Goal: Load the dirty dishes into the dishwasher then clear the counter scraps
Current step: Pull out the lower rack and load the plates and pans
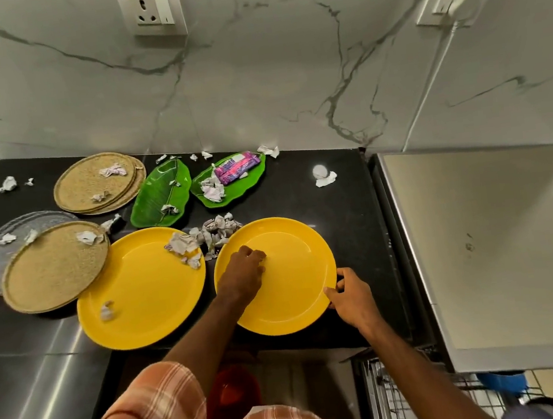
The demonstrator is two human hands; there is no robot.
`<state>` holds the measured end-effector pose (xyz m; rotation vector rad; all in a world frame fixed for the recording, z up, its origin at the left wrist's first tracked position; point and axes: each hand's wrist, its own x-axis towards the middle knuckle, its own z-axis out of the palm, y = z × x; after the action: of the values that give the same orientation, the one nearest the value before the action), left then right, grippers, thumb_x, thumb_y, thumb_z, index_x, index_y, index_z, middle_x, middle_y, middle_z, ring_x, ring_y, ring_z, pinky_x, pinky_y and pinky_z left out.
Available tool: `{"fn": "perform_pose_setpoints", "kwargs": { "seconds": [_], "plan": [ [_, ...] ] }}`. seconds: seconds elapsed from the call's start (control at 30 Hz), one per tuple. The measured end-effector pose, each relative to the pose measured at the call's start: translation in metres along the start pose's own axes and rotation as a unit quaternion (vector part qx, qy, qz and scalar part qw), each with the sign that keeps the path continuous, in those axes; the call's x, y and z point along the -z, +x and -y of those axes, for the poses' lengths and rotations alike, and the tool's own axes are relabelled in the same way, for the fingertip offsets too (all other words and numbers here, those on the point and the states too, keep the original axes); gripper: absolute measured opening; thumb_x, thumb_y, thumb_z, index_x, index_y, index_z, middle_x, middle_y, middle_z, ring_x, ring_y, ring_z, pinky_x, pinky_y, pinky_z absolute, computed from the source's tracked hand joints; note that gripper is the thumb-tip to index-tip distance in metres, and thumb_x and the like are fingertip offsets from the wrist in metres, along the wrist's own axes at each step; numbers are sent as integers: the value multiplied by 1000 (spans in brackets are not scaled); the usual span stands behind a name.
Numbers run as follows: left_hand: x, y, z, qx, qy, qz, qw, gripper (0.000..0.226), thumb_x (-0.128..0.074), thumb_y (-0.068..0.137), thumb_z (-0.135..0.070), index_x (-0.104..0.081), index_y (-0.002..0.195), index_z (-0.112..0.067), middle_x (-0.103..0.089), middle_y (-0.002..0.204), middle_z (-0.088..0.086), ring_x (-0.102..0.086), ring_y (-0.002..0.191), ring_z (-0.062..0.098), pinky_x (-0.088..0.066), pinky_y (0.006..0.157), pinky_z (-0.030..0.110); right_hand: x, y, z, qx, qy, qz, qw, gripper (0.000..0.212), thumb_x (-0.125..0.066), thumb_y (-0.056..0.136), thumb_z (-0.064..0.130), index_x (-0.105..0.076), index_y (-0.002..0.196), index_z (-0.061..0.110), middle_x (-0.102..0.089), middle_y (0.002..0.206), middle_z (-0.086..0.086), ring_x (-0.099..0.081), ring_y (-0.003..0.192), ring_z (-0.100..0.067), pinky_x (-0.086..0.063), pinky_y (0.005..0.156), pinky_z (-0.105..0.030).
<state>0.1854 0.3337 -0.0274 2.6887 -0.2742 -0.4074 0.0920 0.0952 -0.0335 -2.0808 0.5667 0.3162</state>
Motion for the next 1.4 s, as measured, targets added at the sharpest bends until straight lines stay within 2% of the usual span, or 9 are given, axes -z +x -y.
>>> {"fn": "perform_pose_setpoints", "kwargs": {
  "seconds": [0.13, 0.27, 0.4, 0.5, 0.63, 0.83, 1.07, 1.23, 1.4],
  "plan": [
    [6, 14, -3, 14, -70, -62, 996, 27, -52, 102, -12, -64, 126, -16, -63, 123, 12, -61, 109, 31, -49, 88, 40, 5, -6, -6, -5, 19, 11, 1000, 42, -70, 98, 20, -53, 136, 18, -65, 103, -2, -73, 82, -16, -58, 69, -26],
    [23, 16, 4, 110, -199, -218, 949, 59, -65, 96, -11, -42, 150, -4, -46, 150, 18, -41, 138, 35, -32, 113, 43, 16, -19, -17, -1, 87, 12, 996, 35, -70, 98, 18, -57, 130, 20, -69, 104, -4, -75, 79, -13, -56, 62, -18],
    [16, 8, 4, 68, -99, -87, 989, 45, -64, 98, -30, -59, 136, -6, -63, 133, 17, -58, 122, 36, -46, 99, 44, 35, -36, -36, 24, 136, 5, 990, 34, -70, 98, 18, -58, 129, 23, -72, 105, -2, -74, 91, -14, -62, 72, -25],
    [9, -3, -19, 59, -140, -60, 987, 35, -63, 99, -28, -64, 129, -10, -70, 121, 13, -66, 109, 30, -52, 85, 39, 62, -53, -61, 32, 157, -3, 987, 32, -69, 99, 20, -58, 128, 31, -72, 110, -1, -73, 96, -13, -62, 79, -29],
    [2, -12, -76, -1, -154, -29, 988, 27, -68, 96, -22, -71, 122, -16, -75, 107, 8, -71, 97, 23, -48, 78, 29, 111, -79, -114, -5, 213, -63, 975, 29, -71, 98, 22, -65, 122, 36, -74, 111, 0, -71, 106, -21, -59, 93, -47],
    [-32, -36, -198, -108, -179, 38, 977, 15, -68, 96, -31, -74, 107, -23, -67, 85, -15, -60, 74, -5, -41, 61, 11, 179, -128, -189, -61, 315, -200, 926, 26, -65, 100, 10, -69, 122, 23, -75, 110, -8, -71, 99, -29, -60, 85, -46],
    [-109, -68, -338, -223, -102, 155, 957, 27, -68, 94, -42, -69, 115, -26, -68, 95, -7, -64, 86, 11, -45, 72, 25, 236, -215, -290, -110, 366, -330, 863, 29, -67, 100, 16, -70, 114, 42, -75, 112, 0, -72, 104, -28, -60, 88, -50],
    [-175, -97, -411, -325, 19, 227, 918, 33, -66, 95, -40, -72, 115, -14, -61, 93, 5, -58, 86, 20, -39, 75, 29, 250, -280, -361, -145, 365, -391, 832, 24, -61, 103, 13, -72, 116, 29, -76, 106, -5, -73, 97, -25, -59, 85, -45],
    [-243, -125, -468, -412, 119, 282, 858, 35, -56, 93, -46, -73, 110, -21, -56, 90, 4, -62, 92, 27, -33, 71, 29, 240, -324, -436, -234, 268, -430, 830, 14, -70, 98, 22, -79, 107, 29, -78, 98, 10, -73, 91, -13, -59, 84, -35]
  ]
}}
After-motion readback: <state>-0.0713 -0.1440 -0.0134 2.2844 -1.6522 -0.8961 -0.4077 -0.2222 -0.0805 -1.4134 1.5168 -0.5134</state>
